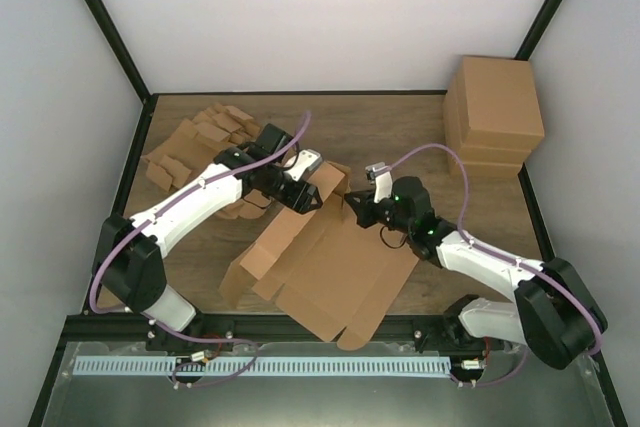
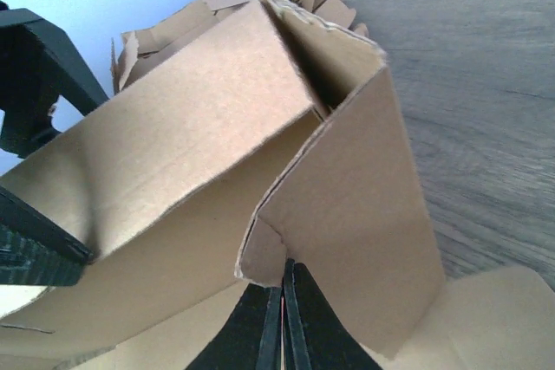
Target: Fold the paper box
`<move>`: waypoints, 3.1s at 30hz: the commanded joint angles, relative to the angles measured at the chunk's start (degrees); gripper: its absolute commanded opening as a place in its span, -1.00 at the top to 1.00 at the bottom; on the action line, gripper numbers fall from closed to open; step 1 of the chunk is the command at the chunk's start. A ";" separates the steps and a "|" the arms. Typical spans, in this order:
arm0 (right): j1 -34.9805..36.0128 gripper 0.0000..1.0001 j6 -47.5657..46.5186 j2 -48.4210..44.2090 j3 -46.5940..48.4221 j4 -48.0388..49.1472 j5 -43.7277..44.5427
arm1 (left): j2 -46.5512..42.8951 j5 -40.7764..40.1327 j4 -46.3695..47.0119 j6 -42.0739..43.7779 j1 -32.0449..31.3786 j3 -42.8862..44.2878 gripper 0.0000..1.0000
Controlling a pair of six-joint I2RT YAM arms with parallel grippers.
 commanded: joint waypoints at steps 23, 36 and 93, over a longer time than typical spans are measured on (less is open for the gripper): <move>1.90 -0.54 -7.69 -7.80 -4.63 3.16 1.04 | 2.29 3.79 -1.10 1.75 -2.53 0.19 -0.29; -18.24 -0.65 -12.72 -12.16 -3.23 2.16 -20.86 | 2.39 3.40 -1.64 1.57 -2.53 1.09 -0.29; -8.52 -0.25 -44.02 17.25 10.61 -4.62 -34.24 | -1.58 21.53 4.82 -2.54 0.62 3.13 -0.45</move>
